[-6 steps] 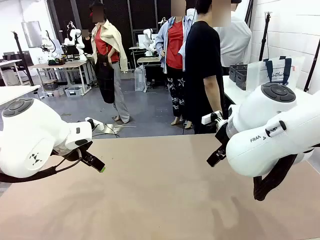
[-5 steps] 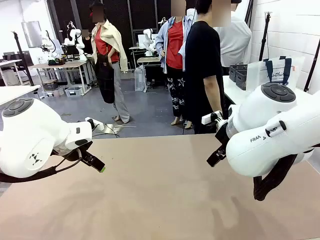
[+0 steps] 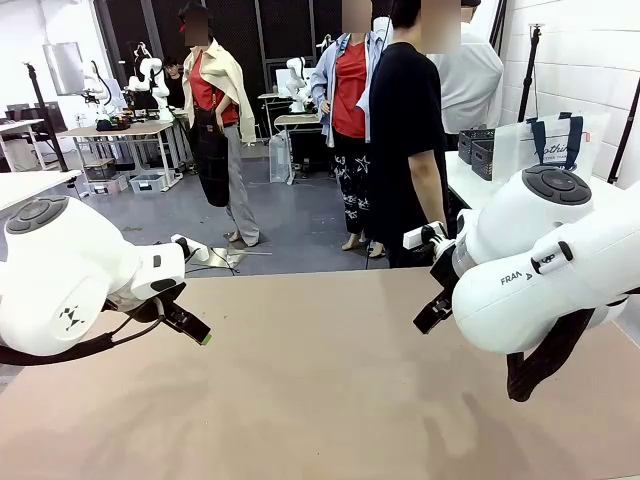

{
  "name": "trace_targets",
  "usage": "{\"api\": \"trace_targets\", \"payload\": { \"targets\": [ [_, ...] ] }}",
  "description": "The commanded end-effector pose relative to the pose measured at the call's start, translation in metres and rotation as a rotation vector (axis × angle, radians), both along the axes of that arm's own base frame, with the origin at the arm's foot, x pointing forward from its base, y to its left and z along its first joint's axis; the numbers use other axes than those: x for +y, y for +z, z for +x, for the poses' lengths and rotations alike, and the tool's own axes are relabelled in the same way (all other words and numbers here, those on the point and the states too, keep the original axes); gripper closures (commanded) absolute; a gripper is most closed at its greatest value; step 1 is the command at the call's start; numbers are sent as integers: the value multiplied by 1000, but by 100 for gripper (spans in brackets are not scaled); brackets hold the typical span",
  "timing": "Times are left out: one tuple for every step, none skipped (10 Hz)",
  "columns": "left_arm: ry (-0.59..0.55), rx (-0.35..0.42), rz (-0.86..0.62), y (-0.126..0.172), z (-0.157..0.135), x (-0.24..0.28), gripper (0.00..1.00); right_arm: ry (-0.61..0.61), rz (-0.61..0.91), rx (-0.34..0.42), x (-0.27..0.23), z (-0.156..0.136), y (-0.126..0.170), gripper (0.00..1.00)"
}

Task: Transfer purchased items from the store into the shopping bag.
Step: Open the Reusable shopping bag in the center of the table.

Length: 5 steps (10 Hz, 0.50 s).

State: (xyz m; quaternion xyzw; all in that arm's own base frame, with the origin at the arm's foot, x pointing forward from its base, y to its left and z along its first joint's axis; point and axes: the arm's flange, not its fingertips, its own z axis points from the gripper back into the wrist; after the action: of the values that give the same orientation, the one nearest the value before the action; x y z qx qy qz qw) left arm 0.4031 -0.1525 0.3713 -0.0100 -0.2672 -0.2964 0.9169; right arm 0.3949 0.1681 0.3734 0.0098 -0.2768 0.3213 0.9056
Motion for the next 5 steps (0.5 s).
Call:
{"api": "trace_targets", "payload": {
  "targets": [
    [3, 0, -1, 0, 0, 1, 0, 0, 0, 0, 0, 0, 0, 0],
    [3, 0, -1, 0, 0, 1, 0, 0, 0, 0, 0, 0, 0, 0],
    [3, 0, -1, 0, 0, 1, 0, 0, 0, 0, 0, 0, 0, 0],
    [3, 0, -1, 0, 0, 1, 0, 0, 0, 0, 0, 0, 0, 0],
    [3, 0, -1, 0, 0, 1, 0, 0, 0, 0, 0, 0, 0, 0]
  ]
}}
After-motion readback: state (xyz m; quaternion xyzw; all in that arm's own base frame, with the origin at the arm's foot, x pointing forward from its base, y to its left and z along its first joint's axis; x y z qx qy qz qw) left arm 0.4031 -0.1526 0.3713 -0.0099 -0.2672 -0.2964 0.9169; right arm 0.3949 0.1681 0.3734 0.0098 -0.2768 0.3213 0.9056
